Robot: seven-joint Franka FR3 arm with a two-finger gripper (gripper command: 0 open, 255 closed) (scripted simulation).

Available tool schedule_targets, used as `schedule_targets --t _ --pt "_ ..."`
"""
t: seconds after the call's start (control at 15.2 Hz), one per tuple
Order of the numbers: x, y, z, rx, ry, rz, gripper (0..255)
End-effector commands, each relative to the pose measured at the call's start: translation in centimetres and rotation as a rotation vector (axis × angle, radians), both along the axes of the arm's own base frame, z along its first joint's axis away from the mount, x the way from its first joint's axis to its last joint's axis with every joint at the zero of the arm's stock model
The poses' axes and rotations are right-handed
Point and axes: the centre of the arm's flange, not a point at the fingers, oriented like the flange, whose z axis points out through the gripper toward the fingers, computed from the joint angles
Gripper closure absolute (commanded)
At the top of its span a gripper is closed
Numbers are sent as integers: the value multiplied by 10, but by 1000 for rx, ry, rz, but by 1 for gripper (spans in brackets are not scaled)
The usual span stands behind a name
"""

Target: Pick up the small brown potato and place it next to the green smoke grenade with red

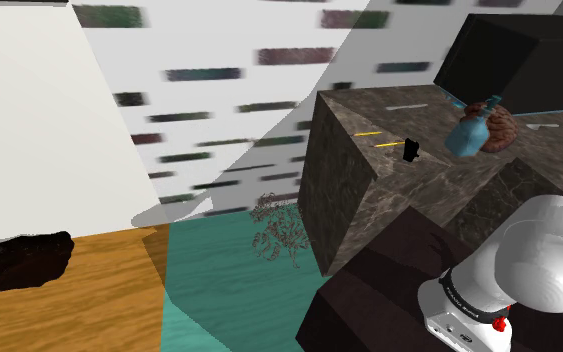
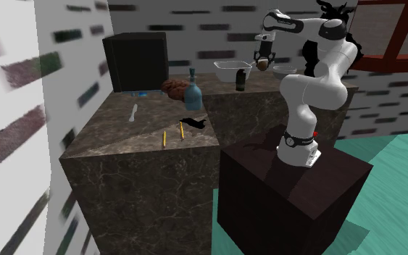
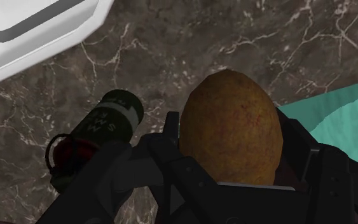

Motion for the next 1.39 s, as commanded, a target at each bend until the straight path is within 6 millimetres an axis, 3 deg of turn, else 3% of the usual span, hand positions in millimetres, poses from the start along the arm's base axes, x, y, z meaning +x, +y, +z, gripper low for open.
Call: schedule_targets --t 0.0,1.32 --pt "0 1 -10 0 0 0 255" --pt "0 1 -115 0 0 0 255"
